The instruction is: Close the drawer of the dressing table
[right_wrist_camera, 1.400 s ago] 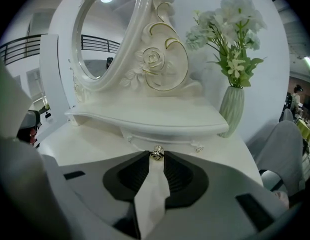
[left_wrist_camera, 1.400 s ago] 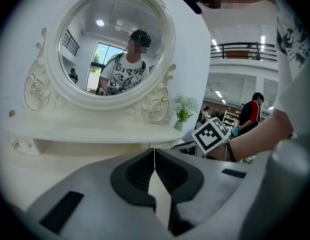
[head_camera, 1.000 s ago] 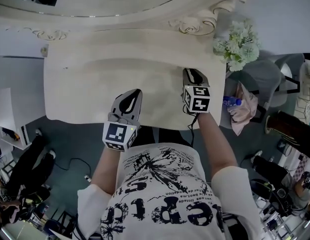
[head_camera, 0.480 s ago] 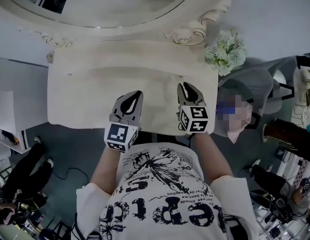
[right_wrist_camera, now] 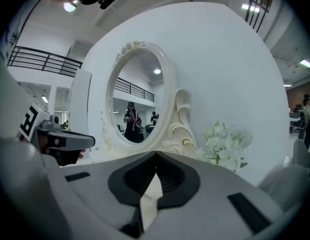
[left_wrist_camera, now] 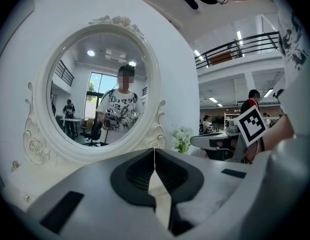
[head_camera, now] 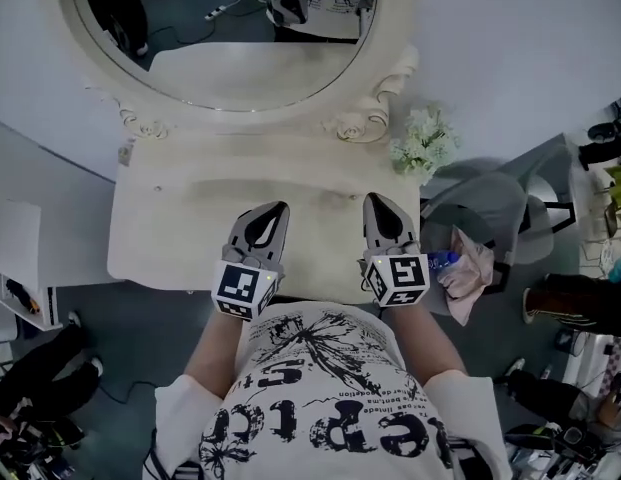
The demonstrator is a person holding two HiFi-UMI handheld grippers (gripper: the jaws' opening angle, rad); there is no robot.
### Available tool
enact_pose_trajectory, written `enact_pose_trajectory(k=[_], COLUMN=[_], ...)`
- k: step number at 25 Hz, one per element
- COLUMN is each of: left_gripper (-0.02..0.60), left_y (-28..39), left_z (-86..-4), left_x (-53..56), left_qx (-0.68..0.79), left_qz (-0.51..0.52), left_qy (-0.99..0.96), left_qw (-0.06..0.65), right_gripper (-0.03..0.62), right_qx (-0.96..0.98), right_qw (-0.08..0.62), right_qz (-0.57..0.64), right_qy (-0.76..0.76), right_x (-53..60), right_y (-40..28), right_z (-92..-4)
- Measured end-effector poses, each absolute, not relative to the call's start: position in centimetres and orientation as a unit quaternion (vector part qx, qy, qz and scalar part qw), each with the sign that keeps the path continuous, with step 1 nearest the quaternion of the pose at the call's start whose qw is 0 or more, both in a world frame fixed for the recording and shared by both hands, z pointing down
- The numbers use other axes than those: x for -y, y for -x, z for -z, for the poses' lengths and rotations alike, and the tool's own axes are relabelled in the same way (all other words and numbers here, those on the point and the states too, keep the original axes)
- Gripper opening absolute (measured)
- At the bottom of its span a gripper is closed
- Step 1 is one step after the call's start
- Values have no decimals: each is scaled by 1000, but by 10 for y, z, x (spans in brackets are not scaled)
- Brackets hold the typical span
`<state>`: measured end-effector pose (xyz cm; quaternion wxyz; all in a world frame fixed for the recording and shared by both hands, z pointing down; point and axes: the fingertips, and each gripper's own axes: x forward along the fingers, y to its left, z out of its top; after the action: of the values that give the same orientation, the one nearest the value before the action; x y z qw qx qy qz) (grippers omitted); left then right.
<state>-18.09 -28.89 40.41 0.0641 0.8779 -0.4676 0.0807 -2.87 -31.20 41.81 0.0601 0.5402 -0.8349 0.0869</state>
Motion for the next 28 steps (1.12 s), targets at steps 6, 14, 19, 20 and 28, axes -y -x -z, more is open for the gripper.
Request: enact_pose_trajectory(k=[6, 14, 19, 20, 28], left_gripper=[20, 20, 20, 20, 20], left_y=[180, 181, 183, 183, 186], left_z=[-376, -373, -374, -374, -379], left_x=[291, 291, 291, 290, 288], left_qx=[471, 472, 475, 475, 476], left_qz=[-56, -59, -62, -64, -70], left_qy=[-879, -878, -876, -876, -874], left_qw=[53, 55, 58, 58, 65], right_gripper=[17, 17, 17, 17, 17], right_qx=[833, 843, 842, 842, 846], right_qw=[45, 41, 28, 26, 33], right_qz=[-88, -79, -78, -79, -77], right_qy=[-544, -530, -533, -533, -527], right_x=[301, 295, 294, 294, 291], right_y=[27, 36, 36, 36, 43], right_z=[-397, -393, -390, -390, -393])
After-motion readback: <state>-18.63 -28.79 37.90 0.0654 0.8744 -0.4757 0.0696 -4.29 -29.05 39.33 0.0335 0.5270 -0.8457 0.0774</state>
